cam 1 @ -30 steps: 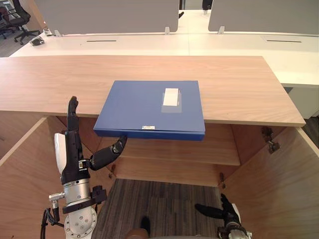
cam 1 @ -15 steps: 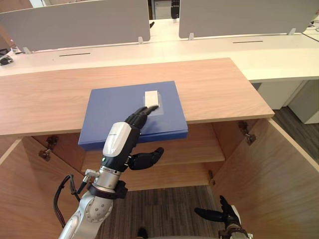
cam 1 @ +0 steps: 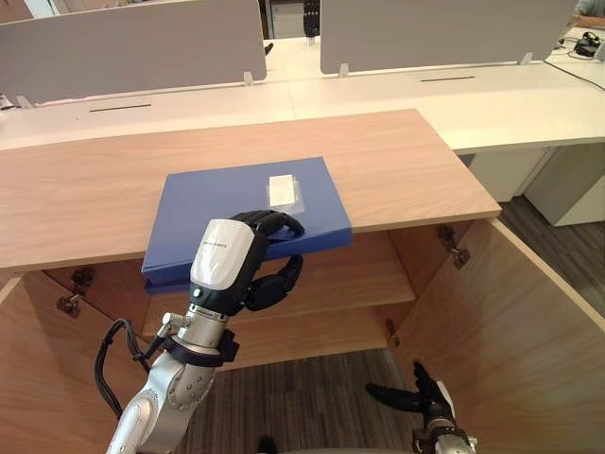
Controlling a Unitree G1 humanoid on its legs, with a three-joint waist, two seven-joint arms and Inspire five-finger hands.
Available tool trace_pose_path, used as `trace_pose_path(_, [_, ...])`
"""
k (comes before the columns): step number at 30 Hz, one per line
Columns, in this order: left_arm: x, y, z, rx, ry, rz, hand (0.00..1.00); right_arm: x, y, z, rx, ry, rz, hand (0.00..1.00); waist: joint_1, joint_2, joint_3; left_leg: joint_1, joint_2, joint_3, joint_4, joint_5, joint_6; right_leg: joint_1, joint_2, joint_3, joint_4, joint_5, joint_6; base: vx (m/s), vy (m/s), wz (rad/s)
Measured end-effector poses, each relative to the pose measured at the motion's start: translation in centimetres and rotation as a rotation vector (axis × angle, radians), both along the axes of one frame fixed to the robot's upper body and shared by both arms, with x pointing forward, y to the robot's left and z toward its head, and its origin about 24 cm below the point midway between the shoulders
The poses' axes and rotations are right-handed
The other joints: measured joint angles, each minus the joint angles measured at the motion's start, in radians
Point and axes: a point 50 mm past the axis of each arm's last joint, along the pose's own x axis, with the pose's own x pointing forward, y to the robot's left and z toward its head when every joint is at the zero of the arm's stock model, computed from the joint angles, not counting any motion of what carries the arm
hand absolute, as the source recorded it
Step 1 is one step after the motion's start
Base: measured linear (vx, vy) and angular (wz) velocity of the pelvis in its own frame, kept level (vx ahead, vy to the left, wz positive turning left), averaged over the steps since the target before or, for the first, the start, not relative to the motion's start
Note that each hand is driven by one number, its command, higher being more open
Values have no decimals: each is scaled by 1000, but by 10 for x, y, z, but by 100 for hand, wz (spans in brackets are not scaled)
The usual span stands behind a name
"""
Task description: Walk over to the cabinet, pick up the folder, carry it to the office cabinet, place the folder inside the office cabinet, then close the office cabinet door
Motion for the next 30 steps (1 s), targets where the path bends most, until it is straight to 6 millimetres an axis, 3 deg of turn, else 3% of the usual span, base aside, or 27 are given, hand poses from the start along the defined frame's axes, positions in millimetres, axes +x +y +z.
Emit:
trace_pose_path(2, [-2, -1, 6, -45, -11, -12, 0, 7, 2, 7, 15, -54, -20, 100, 0, -2, 1, 0, 0, 0, 0, 0, 1, 0, 0, 0, -1, 4, 0, -16, 0, 0])
trace_pose_path(9, [-24, -10, 41, -343, -114, -148, 0, 35, 19, 66, 150, -418, -117, 100, -4, -21, 15, 0, -2, 13, 0, -1, 4, -5, -2, 14, -15, 17, 5, -31, 7, -6])
trace_pose_path(16, [-35, -8, 62, -641, -159, -262, 0, 46, 15, 147, 273, -832, -161, 100, -27, -23, 18, 4, -3, 59, 1, -8, 11, -18, -3, 60, -30, 34, 9, 3, 13, -20])
trace_pose_path(20, [-41, -2, 73, -880, -150, -394, 0, 40, 1, 204, 307, -1132, -161, 100, -37, -22, 18, 13, -4, 79, 1, -16, 11, -20, -3, 80, -30, 35, 11, 6, 4, -14])
trace_pose_path(22, [-42, 3, 77, -986, -137, -473, 0, 37, -5, 223, 322, -1239, -162, 100, -38, -22, 18, 17, -4, 86, 1, -18, 11, -20, -3, 86, -30, 35, 12, 0, -4, -10])
trace_pose_path(27, [-42, 9, 81, -1177, -103, -641, 0, 46, -7, 255, 356, -1423, -72, 100, -41, -22, 18, 27, -5, 105, 1, -22, 12, -20, -3, 107, -29, 39, 18, -15, -4, -12])
trace_pose_path(30, [-40, 8, 83, -1273, -61, -796, 0, 59, 2, 272, 390, -1479, 68, 100, -40, -21, 18, 27, -8, 106, 1, -21, 13, -20, -6, 108, -28, 42, 22, -20, -4, -2])
